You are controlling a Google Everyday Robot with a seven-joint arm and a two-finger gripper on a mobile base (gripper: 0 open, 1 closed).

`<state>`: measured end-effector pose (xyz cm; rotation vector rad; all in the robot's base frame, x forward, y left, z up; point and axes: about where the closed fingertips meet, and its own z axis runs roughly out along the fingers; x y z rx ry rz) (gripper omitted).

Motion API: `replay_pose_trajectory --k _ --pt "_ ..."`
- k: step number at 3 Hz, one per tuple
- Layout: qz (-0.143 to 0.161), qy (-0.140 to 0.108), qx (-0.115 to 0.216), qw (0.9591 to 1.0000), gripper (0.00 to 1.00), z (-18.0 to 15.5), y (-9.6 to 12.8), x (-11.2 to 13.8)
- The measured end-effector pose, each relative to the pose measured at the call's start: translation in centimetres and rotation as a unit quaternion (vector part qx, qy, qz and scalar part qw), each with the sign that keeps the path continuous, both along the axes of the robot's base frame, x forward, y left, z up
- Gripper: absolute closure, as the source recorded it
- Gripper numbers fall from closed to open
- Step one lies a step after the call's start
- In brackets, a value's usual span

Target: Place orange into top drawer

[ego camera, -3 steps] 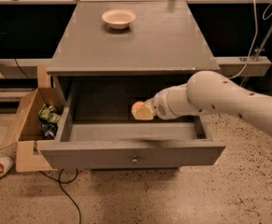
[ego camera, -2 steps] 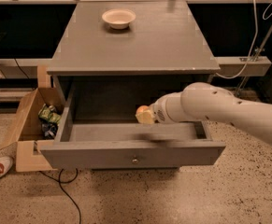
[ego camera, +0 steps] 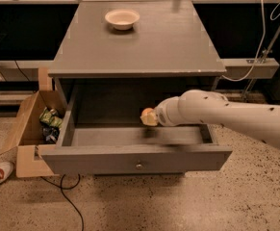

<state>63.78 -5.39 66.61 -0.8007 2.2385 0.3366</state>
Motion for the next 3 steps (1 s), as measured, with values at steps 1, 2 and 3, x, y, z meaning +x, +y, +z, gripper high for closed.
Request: replay_pose_trajectory --k 1,2,3 --pt "0.008 -0.002 0.012 0.9999 0.62 -1.2 0.9 2.1" --pt "0.021 -0.004 0.026 0.9994 0.39 -1.8 1.9 3.6" --pt "0.033 -0.005 0.034 0.9989 0.16 -2.1 2.8 4.5"
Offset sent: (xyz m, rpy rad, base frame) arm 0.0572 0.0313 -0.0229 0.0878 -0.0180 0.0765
